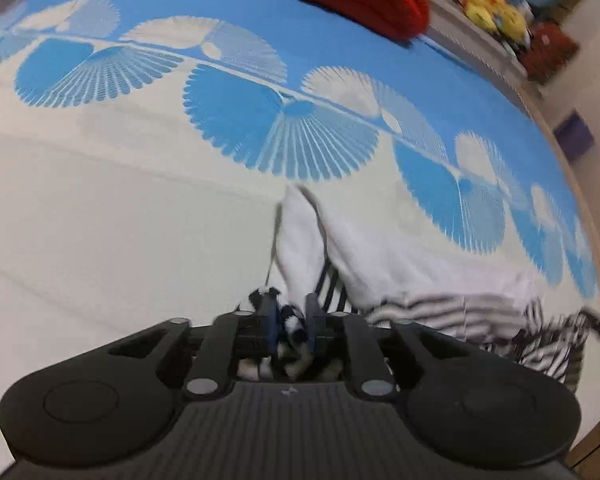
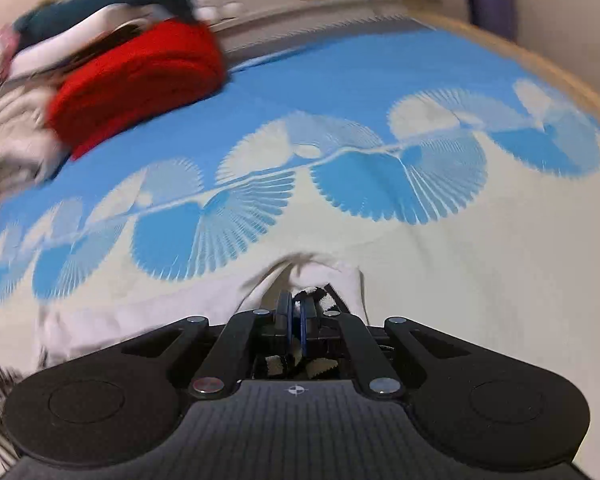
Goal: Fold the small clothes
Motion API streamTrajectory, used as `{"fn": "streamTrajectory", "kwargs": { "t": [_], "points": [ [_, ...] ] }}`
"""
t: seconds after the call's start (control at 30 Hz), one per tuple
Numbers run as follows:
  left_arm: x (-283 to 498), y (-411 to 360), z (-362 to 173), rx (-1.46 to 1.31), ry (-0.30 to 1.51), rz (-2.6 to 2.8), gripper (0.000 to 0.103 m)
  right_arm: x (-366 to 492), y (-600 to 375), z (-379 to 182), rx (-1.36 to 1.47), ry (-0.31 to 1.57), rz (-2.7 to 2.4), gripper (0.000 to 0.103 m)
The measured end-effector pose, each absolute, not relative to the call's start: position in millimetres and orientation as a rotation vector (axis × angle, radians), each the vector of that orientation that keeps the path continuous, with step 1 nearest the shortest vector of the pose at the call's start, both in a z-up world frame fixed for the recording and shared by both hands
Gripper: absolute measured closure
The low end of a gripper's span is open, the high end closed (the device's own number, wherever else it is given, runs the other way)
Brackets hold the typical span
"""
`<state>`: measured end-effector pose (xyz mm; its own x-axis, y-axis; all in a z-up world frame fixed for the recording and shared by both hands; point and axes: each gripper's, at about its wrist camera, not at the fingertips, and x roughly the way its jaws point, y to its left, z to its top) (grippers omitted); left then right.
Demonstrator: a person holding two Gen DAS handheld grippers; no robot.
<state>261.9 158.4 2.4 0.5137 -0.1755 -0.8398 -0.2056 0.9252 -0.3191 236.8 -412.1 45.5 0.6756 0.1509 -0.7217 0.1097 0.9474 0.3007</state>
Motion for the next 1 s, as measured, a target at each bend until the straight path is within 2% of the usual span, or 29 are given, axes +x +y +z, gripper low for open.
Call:
{"fn": "streamTrajectory", "kwargs": {
  "t": [0.03,0.1,0.17,0.23,0.3,0.4,0.57,0.73,0.87,0.97,1.0],
  "points": [
    [261.3,165.9,7.1,-0.450,1.017,0.029,0.055,240.4,-417.7,44.1,0.355,0.832,0.000,0.098],
    [254.8,180.9,17.8,-0.517,0.955,0.041,0.042,244.1,-430.6,40.7,0.400,0.826,-0.038,0.098],
    [248.4,190.8,24.7,-0.532,0.922,0.028,0.042,240.4,-442.0,44.1,0.438,0.802,-0.056,0.091],
    [242.5,191.4,25.6,-0.485,0.926,0.013,0.042,233.7,-448.7,54.9,0.396,0.745,-0.076,0.069],
    [238.1,184.6,22.3,-0.390,0.951,-0.003,0.042,224.5,-456.2,63.9,0.364,0.693,-0.082,0.059],
    [235.6,172.1,15.5,-0.255,0.979,0.007,0.042,216.8,-459.0,60.4,0.324,0.713,-0.036,0.059],
    [237.5,156.1,8.1,-0.213,0.970,-0.006,0.041,214.7,-433.6,37.5,0.148,0.813,0.076,0.058],
    [253.5,133.3,-4.8,-0.111,1.007,-0.005,0.039,220.3,-410.0,23.3,0.037,0.848,0.117,0.045],
    [268.0,117.6,-17.8,-0.044,1.035,-0.024,0.039,237.4,-401.3,7.6,-0.034,0.898,0.090,0.043],
    [274.1,106.8,-26.8,0.046,1.038,-0.048,0.042,249.9,-397.2,-4.4,-0.060,0.938,0.111,0.051],
    [275.2,105.0,-29.2,0.065,1.035,-0.060,0.052,251.7,-395.0,-8.0,-0.069,0.942,0.118,0.063]
  ]
}}
